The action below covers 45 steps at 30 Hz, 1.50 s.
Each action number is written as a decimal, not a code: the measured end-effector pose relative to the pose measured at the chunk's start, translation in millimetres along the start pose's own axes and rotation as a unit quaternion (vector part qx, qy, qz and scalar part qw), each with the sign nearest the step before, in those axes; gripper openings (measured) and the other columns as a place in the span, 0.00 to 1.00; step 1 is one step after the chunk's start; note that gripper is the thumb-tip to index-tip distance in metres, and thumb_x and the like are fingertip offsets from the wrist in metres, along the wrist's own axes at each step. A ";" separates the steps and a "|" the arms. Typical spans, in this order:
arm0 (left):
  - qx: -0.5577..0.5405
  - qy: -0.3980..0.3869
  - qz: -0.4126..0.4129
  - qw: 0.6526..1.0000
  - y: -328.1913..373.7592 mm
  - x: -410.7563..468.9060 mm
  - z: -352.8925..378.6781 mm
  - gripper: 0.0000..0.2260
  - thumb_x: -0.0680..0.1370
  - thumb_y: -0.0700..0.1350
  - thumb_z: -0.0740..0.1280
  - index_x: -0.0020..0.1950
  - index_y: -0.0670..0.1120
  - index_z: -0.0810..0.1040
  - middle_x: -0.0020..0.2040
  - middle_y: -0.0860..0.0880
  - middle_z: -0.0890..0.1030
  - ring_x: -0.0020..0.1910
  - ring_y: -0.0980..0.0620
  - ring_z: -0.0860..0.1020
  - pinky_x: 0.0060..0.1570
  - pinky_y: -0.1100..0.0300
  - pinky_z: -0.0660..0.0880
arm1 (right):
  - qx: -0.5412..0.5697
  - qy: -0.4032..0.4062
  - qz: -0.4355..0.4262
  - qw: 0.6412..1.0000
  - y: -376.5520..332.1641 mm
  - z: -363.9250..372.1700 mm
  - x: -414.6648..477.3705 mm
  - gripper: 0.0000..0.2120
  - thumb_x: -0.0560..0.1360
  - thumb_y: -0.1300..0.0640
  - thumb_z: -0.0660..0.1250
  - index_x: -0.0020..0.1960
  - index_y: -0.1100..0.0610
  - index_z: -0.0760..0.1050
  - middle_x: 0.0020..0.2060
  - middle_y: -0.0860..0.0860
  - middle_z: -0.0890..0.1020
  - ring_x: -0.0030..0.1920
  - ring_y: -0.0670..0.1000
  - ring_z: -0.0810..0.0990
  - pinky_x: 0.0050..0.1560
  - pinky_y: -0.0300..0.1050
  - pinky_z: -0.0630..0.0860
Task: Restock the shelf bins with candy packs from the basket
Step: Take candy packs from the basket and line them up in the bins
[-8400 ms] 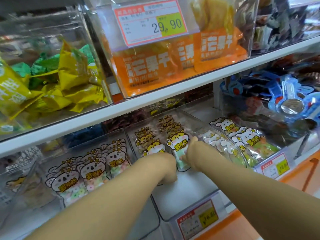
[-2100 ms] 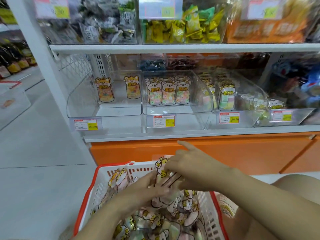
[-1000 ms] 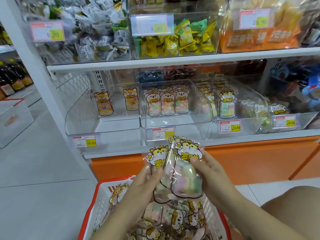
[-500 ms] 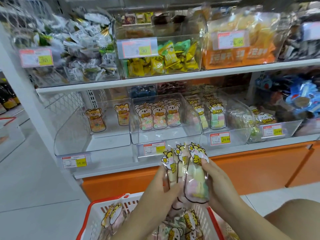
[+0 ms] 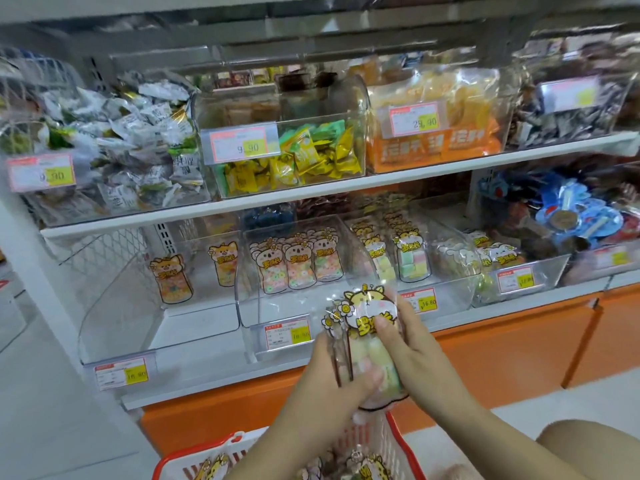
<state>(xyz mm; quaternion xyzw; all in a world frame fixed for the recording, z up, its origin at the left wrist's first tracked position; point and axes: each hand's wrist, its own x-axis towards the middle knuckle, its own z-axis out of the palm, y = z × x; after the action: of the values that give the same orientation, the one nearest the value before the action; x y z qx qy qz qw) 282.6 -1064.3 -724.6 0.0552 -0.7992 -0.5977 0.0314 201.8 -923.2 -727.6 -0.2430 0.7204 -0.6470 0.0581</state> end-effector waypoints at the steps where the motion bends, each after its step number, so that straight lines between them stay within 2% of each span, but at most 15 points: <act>1: 0.019 0.000 0.002 1.000 4.6 7.6 2.5 0.18 0.78 0.49 0.71 0.64 0.59 0.67 0.53 0.62 0.83 0.50 0.68 0.80 0.47 0.72 0.74 | -0.003 -0.013 -0.007 1.000 -0.4 -5.6 6.2 0.28 0.75 0.37 0.57 0.73 0.33 0.55 0.69 0.25 0.58 0.65 0.19 0.54 0.56 0.15 0.55; 3: 0.046 0.007 0.006 0.999 14.3 24.6 4.6 0.20 0.76 0.53 0.72 0.64 0.61 0.67 0.53 0.62 0.83 0.54 0.64 0.81 0.57 0.61 0.77 | 0.006 -0.032 0.005 0.999 -2.4 -19.2 20.2 0.29 0.79 0.37 0.60 0.76 0.32 0.51 0.71 0.25 0.57 0.71 0.25 0.54 0.67 0.24 0.54; 5: 0.075 0.009 0.017 0.997 25.6 43.3 5.9 0.21 0.75 0.53 0.72 0.63 0.62 0.66 0.52 0.60 0.83 0.52 0.58 0.81 0.59 0.50 0.78 | 0.031 -0.044 0.038 0.998 -5.9 -36.4 34.8 0.36 0.71 0.44 0.66 0.76 0.33 0.56 0.67 0.29 0.70 0.70 0.37 0.67 0.73 0.41 0.62; 8: 0.135 0.018 0.062 0.989 43.7 78.1 8.1 0.27 0.75 0.48 0.74 0.66 0.63 0.62 0.58 0.50 0.80 0.52 0.53 0.79 0.56 0.57 0.76 | 0.004 -0.031 0.032 0.999 -19.1 -58.4 55.9 0.29 0.74 0.60 0.66 0.68 0.35 0.65 0.39 0.33 0.80 0.46 0.43 0.76 0.52 0.31 0.72; 12: 0.157 0.066 0.098 0.980 72.5 137.8 15.1 0.32 0.73 0.45 0.77 0.69 0.59 0.61 0.58 0.60 0.75 0.56 0.61 0.75 0.43 0.77 0.67 | 0.014 0.079 -0.010 0.997 -20.2 -77.8 98.0 0.30 0.75 0.68 0.63 0.71 0.46 0.64 0.55 0.43 0.80 0.46 0.44 0.76 0.49 0.37 0.75; 15: 0.207 0.090 0.104 0.969 84.8 181.0 22.8 0.41 0.73 0.49 0.78 0.76 0.59 0.54 0.56 0.61 0.74 0.56 0.57 0.75 0.45 0.69 0.69 | 0.007 0.126 -0.013 0.992 -7.4 -89.9 132.6 0.31 0.75 0.67 0.64 0.70 0.42 0.61 0.57 0.38 0.77 0.45 0.34 0.77 0.50 0.36 0.75; 18: 0.282 0.096 0.064 0.953 79.8 215.6 26.7 0.47 0.73 0.55 0.76 0.80 0.58 0.45 0.55 0.55 0.76 0.57 0.51 0.76 0.54 0.58 0.65 | -0.010 0.108 0.010 0.994 17.7 -100.4 161.5 0.33 0.74 0.68 0.63 0.69 0.39 0.59 0.59 0.38 0.76 0.45 0.37 0.77 0.52 0.42 0.76; 21: 0.345 0.088 0.026 0.934 67.8 242.1 21.9 0.41 0.72 0.60 0.75 0.78 0.55 0.56 0.60 0.55 0.79 0.66 0.51 0.73 0.62 0.52 0.57 | -0.019 0.044 0.066 0.997 40.3 -102.7 184.6 0.32 0.73 0.67 0.64 0.68 0.41 0.59 0.56 0.37 0.76 0.52 0.43 0.78 0.55 0.44 0.77; 24: 0.406 0.087 -0.002 0.910 57.3 260.9 13.9 0.29 0.73 0.61 0.73 0.69 0.55 0.67 0.61 0.52 0.79 0.67 0.49 0.71 0.51 0.54 0.59 | -0.045 0.026 0.108 0.993 63.1 -97.1 203.6 0.29 0.63 0.60 0.65 0.61 0.41 0.66 0.55 0.48 0.80 0.54 0.51 0.80 0.56 0.55 0.78; 26: 0.464 0.084 -0.012 0.882 55.5 271.4 11.3 0.24 0.74 0.61 0.72 0.65 0.54 0.71 0.61 0.52 0.79 0.67 0.47 0.70 0.59 0.50 0.61 | -0.078 -0.003 0.142 0.987 82.2 -91.8 217.3 0.27 0.61 0.58 0.63 0.58 0.42 0.66 0.53 0.56 0.81 0.53 0.58 0.81 0.52 0.61 0.78; 30: 0.561 0.032 -0.068 0.824 55.3 287.8 9.5 0.23 0.76 0.58 0.70 0.68 0.53 0.74 0.70 0.48 0.72 0.73 0.43 0.67 0.73 0.38 0.53 | -0.172 -0.077 0.214 0.958 90.0 -85.8 233.4 0.30 0.72 0.62 0.63 0.71 0.52 0.58 0.63 0.58 0.76 0.56 0.59 0.78 0.47 0.46 0.73; 33: 0.586 0.031 -0.072 0.806 50.4 296.0 7.2 0.26 0.75 0.54 0.69 0.73 0.57 0.68 0.73 0.48 0.68 0.76 0.42 0.63 0.69 0.25 0.38 | -0.279 -0.100 0.255 0.920 90.3 -86.8 237.0 0.29 0.77 0.56 0.65 0.73 0.59 0.57 0.64 0.55 0.75 0.57 0.55 0.77 0.49 0.45 0.74; 36: 0.587 0.031 -0.068 0.806 49.4 297.0 7.6 0.30 0.76 0.50 0.67 0.77 0.59 0.62 0.75 0.48 0.66 0.77 0.41 0.62 0.68 0.25 0.35 | -0.382 -0.135 0.275 0.872 88.6 -84.9 235.8 0.25 0.77 0.53 0.67 0.68 0.61 0.62 0.55 0.55 0.76 0.52 0.55 0.78 0.44 0.44 0.74; 40: 0.566 0.036 -0.066 0.821 46.4 294.5 6.3 0.30 0.77 0.48 0.64 0.78 0.59 0.61 0.76 0.49 0.66 0.77 0.41 0.61 0.71 0.27 0.40 | -0.424 -0.147 0.263 0.854 91.7 -77.5 238.0 0.17 0.77 0.56 0.68 0.59 0.60 0.64 0.41 0.51 0.71 0.40 0.52 0.75 0.34 0.40 0.73; 45: 0.526 0.051 -0.056 0.847 46.5 286.6 7.7 0.27 0.78 0.47 0.62 0.77 0.60 0.64 0.77 0.52 0.63 0.78 0.43 0.56 0.70 0.29 0.34 | -0.463 -0.132 0.231 0.846 92.9 -75.6 237.7 0.12 0.77 0.55 0.68 0.52 0.58 0.67 0.40 0.50 0.71 0.46 0.54 0.74 0.43 0.43 0.72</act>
<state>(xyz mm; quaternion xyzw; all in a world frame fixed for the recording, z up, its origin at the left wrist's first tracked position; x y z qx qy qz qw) -5.0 -1080.0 -686.8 0.1383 -0.9867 -0.0849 0.0045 -61.9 -951.8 -750.2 -0.1512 0.9570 -0.1685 0.1811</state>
